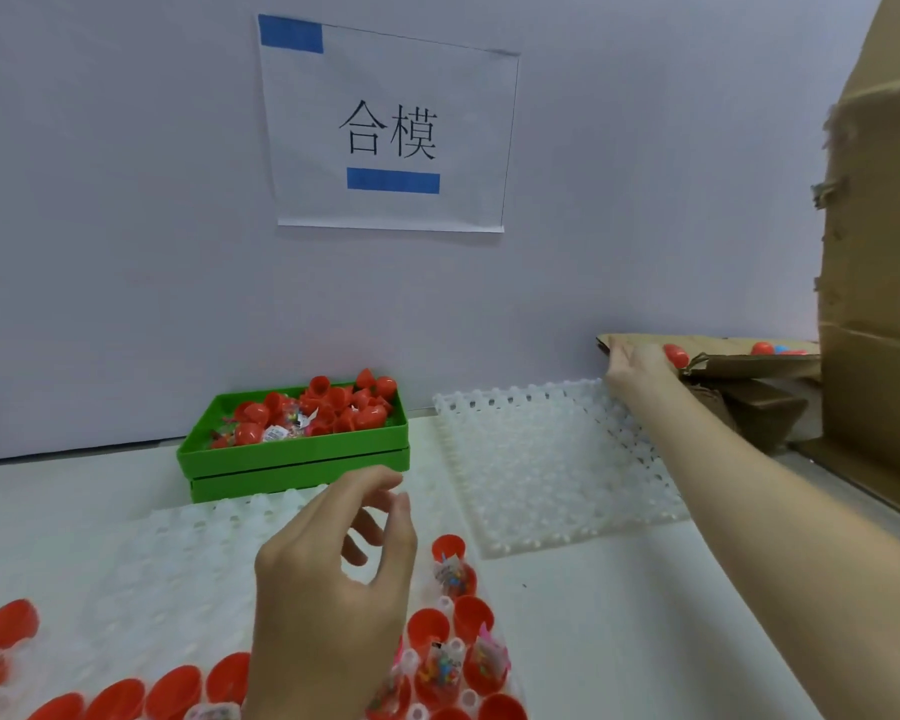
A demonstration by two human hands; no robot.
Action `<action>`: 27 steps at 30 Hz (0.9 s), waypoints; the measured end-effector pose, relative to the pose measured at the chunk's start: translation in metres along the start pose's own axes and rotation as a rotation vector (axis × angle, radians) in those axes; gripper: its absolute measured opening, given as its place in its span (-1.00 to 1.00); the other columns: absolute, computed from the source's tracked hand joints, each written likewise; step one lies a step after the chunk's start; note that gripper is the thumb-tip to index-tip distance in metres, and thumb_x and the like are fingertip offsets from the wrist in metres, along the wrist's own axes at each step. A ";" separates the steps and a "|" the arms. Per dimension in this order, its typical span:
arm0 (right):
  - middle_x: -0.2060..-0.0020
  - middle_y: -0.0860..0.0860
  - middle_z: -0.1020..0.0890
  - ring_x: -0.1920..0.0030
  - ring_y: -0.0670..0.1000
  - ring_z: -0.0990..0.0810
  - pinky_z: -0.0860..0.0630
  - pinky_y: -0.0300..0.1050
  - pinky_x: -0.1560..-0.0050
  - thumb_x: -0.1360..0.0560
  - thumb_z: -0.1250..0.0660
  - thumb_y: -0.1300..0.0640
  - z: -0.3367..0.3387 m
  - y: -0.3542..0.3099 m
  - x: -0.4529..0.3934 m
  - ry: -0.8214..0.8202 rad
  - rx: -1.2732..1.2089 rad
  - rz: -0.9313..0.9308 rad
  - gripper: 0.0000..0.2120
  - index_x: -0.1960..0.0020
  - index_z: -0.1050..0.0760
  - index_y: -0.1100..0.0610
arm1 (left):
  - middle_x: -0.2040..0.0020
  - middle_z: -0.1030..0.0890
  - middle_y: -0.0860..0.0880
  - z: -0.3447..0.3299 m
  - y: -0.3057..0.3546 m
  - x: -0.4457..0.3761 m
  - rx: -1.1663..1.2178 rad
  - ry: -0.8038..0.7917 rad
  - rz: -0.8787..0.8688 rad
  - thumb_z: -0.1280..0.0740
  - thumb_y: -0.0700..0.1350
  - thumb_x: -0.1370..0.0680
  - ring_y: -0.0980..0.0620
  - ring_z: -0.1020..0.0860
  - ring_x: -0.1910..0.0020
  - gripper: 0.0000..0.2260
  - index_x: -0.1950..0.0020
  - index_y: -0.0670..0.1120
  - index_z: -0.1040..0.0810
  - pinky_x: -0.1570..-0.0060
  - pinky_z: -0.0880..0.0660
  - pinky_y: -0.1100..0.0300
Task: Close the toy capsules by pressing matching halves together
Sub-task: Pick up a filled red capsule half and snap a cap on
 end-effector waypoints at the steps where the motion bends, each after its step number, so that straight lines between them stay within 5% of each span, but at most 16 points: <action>1: -0.52 0.19 -0.25 -0.52 0.13 -0.25 -0.38 -0.49 -0.15 -0.72 0.13 0.24 0.001 0.013 0.010 -0.015 -0.456 -0.129 -0.57 -0.56 -0.04 0.28 | 0.27 -0.55 0.28 -0.001 -0.001 0.000 0.005 -0.003 0.006 -0.37 -0.12 -0.51 0.24 -0.54 0.22 -0.90 0.05 0.08 -0.57 0.27 -0.45 0.48; 3: -0.38 0.27 -0.45 -0.35 0.05 -0.50 -0.51 -0.44 0.00 -0.67 0.08 0.39 -0.021 0.010 0.022 -0.118 -1.049 -0.201 -0.67 -0.36 -0.27 0.46 | 0.29 -0.56 0.26 -0.002 -0.005 0.000 0.002 -0.017 0.027 -0.37 -0.11 -0.55 0.22 -0.56 0.21 -0.91 0.07 0.09 -0.57 0.28 -0.46 0.46; 5: -0.13 0.25 -0.60 0.02 0.04 -0.66 -0.60 -0.28 0.19 -0.59 -0.05 0.48 -0.027 0.030 0.044 -0.131 -0.999 -0.297 -0.75 -0.21 -0.40 0.43 | 0.32 -0.58 0.23 -0.003 -0.011 0.002 -0.013 -0.039 0.061 -0.38 -0.17 -0.50 0.19 -0.57 0.21 -0.84 0.07 0.12 -0.57 0.27 -0.48 0.42; 8: 0.12 0.15 -0.65 0.20 0.01 -0.62 -0.55 -0.22 0.23 -0.58 -0.19 0.42 -0.036 0.024 0.082 -0.263 -0.608 -0.108 -0.79 -0.15 -0.53 0.31 | 0.40 -0.57 0.18 -0.008 -0.021 0.003 -0.043 -0.107 0.126 -0.39 -0.22 -0.49 0.19 -0.58 0.21 -0.68 0.10 0.25 -0.50 0.24 -0.50 0.37; 11: 0.25 -0.03 -0.71 0.28 -0.06 -0.63 -0.54 -0.19 0.25 -0.57 -0.24 0.31 -0.043 0.008 0.124 -0.443 -0.103 0.241 -0.75 -0.09 -0.64 0.10 | 0.34 -0.60 0.19 -0.022 -0.031 0.005 -0.055 -0.259 0.237 -0.37 -0.16 -0.52 0.26 -0.57 0.22 -0.77 0.13 0.22 -0.53 0.24 -0.50 0.41; 15: 0.25 -0.15 -0.70 0.27 -0.18 -0.66 -0.50 -0.34 0.28 -0.58 -0.28 0.11 -0.068 -0.003 0.180 -0.728 0.553 0.529 -0.80 0.05 -0.58 -0.18 | 0.28 -0.60 0.14 -0.029 -0.044 0.011 -0.127 -0.394 0.337 -0.33 -0.09 -0.57 0.21 -0.58 0.26 -0.89 0.09 0.13 -0.58 0.22 -0.57 0.31; 27: 0.01 -0.21 -0.55 0.03 -0.25 -0.52 -0.45 -0.41 0.10 -0.57 -0.28 0.29 -0.076 0.031 0.239 -0.769 0.450 0.681 -0.61 -0.16 -0.56 -0.19 | 0.17 -0.61 0.12 -0.027 -0.058 0.018 -0.207 -0.460 0.366 -0.28 -0.04 -0.58 0.18 -0.58 0.22 -0.91 -0.02 0.11 -0.57 0.11 -0.60 0.18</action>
Point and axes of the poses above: each hand's wrist, its own x-axis away from the middle knuckle, its own z-axis out of the back of the hand, y = z × x, the point moved 9 cm from there along -x, towards the middle knuckle
